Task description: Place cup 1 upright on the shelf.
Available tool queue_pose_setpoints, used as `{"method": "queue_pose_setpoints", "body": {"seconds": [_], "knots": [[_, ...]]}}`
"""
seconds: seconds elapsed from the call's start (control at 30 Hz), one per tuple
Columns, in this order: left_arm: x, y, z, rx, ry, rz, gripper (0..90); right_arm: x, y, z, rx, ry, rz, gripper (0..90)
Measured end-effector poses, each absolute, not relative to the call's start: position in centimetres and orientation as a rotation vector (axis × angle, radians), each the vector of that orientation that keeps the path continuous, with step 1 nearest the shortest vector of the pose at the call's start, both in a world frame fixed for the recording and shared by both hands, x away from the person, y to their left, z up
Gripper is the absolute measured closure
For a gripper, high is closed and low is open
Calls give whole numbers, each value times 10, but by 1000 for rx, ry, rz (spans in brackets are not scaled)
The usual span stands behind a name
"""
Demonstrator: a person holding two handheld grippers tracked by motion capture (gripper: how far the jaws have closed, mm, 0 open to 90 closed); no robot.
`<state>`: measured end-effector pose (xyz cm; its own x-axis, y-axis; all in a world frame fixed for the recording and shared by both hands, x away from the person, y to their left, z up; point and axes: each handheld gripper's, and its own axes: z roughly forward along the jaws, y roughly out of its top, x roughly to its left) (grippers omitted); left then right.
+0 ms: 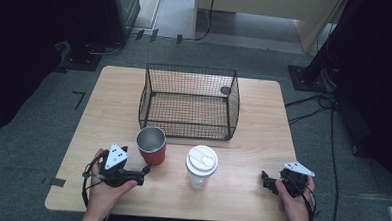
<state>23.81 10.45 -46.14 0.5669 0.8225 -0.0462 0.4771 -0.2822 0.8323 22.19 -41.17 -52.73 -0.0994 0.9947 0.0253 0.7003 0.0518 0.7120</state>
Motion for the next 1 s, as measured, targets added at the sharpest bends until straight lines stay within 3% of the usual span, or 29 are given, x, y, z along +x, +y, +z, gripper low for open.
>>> {"method": "queue_pose_setpoints", "body": {"seconds": [0.43,0.67,0.9,1.0], "knots": [[259,83,-457,1943,1055,542,0,222,-411,-527,1697,1850,800,0],[265,74,-459,1941,1062,549,76,222,-411,-527,1697,1850,800,0],[270,69,-459,1918,1088,555,70,222,-411,-527,1697,1850,800,0],[275,67,-460,1925,1100,559,6,222,-411,-527,1697,1851,800,0]]}}
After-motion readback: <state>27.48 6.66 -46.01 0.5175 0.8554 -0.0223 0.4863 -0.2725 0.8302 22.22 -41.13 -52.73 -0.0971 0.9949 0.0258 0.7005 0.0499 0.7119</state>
